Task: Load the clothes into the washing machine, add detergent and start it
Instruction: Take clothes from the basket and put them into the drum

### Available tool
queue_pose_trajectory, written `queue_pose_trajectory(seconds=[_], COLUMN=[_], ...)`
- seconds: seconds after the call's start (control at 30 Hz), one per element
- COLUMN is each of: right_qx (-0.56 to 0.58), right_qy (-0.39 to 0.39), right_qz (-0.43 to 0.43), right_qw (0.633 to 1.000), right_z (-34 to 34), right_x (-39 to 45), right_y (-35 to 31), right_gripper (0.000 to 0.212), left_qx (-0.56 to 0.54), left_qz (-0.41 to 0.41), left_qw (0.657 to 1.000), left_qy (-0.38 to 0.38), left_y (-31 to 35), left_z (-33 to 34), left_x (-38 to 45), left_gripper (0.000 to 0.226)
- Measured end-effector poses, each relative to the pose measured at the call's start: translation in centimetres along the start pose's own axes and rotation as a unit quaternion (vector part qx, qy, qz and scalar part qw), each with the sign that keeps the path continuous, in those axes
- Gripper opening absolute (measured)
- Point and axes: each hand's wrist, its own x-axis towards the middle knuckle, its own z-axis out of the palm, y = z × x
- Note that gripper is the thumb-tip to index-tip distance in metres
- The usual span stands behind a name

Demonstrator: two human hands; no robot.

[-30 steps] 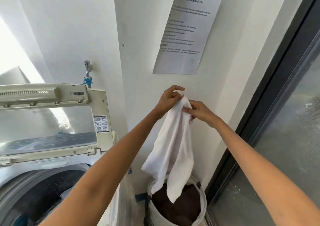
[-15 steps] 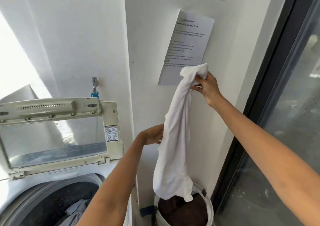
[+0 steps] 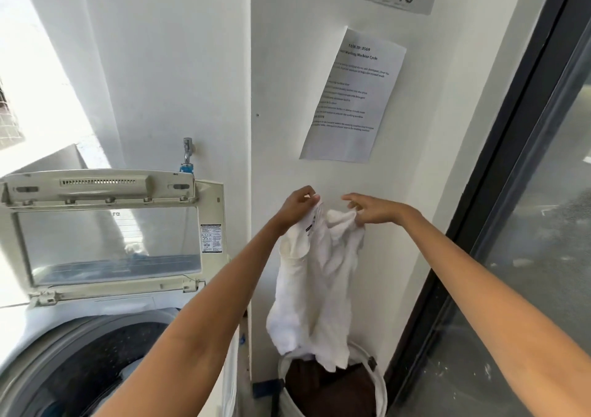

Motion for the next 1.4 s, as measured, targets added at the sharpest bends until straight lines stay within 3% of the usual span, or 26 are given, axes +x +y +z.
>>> queue_pose_trajectory(seconds=[0.03, 0.1, 0.13, 0.2, 0.27, 0.33, 0.43, 0.53, 0.57, 0.67, 0.77, 0.83, 0.93, 1.0, 1.1, 1.17, 1.23, 1.3, 1.4], right_qx=[0.023, 0.052, 0.038, -0.031, -0.038, 0.029, 0.135, 0.214, 0.226, 0.146, 0.105, 0.157, 0.275, 0.353, 0.408, 0.401, 0.404, 0.318, 0.063], right_qy=[-0.032, -0.016, 0.004, 0.041, 0.131, 0.206, 0.249, 0.286, 0.303, 0.275, 0.085, 0.025, 0.038, 0.041, 0.039, 0.025, -0.007, 0.019, 0.016], right_qz=[-0.014, -0.050, -0.063, -0.072, -0.082, -0.110, -0.127, -0.122, -0.116, -0.061, 0.027, 0.051, 0.022, -0.021, -0.111, -0.166, -0.202, -0.203, -0.145], right_qw=[0.999, 0.997, 0.997, 0.996, 0.987, 0.972, 0.951, 0.926, 0.919, 0.948, 0.990, 0.986, 0.960, 0.935, 0.906, 0.901, 0.892, 0.926, 0.987], right_z=[0.4, 1.2, 1.5, 2.1, 2.5, 2.6, 1.6, -0.1, -0.8, -3.4, -4.7, -4.8, -4.5, -3.9, -3.1, -3.0, -2.8, -2.2, 1.1], right_x=[0.2, 1.3, 1.8, 2.9, 3.7, 4.1, 4.1, 4.0, 3.8, 3.4, 1.7, 0.6, 0.5, 0.6, 0.8, 0.7, 0.8, 1.6, 3.4], right_y=[-0.6, -1.4, -1.6, -1.8, -2.1, -2.7, -4.5, -6.4, -6.6, -5.5, -5.1, -5.6, -7.1, -9.1, -12.3, -13.5, -13.5, -12.7, -11.1], right_gripper=[0.082, 0.094, 0.087, 0.046, 0.012, 0.017, 0.012, 0.020, 0.021, 0.017, 0.009, 0.013, 0.014, 0.022, 0.035, 0.039, 0.046, 0.067, 0.103], left_qx=[0.016, 0.032, 0.028, 0.023, 0.040, 0.114, 0.335, 0.491, 0.500, 0.426, 0.287, 0.191, 0.054, -0.003, -0.011, -0.021, -0.029, -0.067, -0.162], left_qz=[0.016, 0.032, 0.039, 0.055, 0.051, 0.005, -0.078, -0.109, -0.125, -0.144, -0.114, -0.086, -0.032, -0.003, -0.017, 0.001, 0.019, 0.047, 0.062], left_qw=[1.000, 0.997, 0.997, 0.997, 0.997, 0.992, 0.931, 0.857, 0.853, 0.893, 0.947, 0.967, 0.978, 0.990, 1.000, 1.000, 0.999, 0.990, 0.963], left_qy=[-0.022, -0.058, -0.062, -0.054, -0.048, -0.058, -0.124, -0.112, -0.080, 0.024, 0.095, 0.142, 0.200, 0.144, 0.009, -0.012, 0.031, 0.114, 0.206], left_y=[0.6, 1.4, 1.8, 2.5, 2.6, 1.8, 0.0, -2.0, -2.4, -2.9, -1.8, -0.4, 2.2, 3.6, 4.8, 4.9, 5.0, 4.6, 5.0], left_z=[0.2, 0.5, 0.5, 0.2, -0.9, -2.6, -4.8, -5.9, -6.5, -8.7, -10.9, -11.1, -10.0, -9.1, -8.6, -9.0, -9.7, -10.7, -12.0], left_x=[0.2, 0.4, 0.4, 0.3, 0.0, -0.4, -1.4, -2.5, -2.8, -3.3, -2.8, -2.4, -2.4, -2.1, -1.9, -2.1, -2.4, -2.5, -2.9], left_gripper=[0.026, 0.024, 0.022, 0.020, 0.016, 0.023, 0.066, 0.062, 0.055, 0.032, 0.007, 0.004, 0.007, 0.017, 0.054, 0.038, 0.018, 0.006, 0.004])
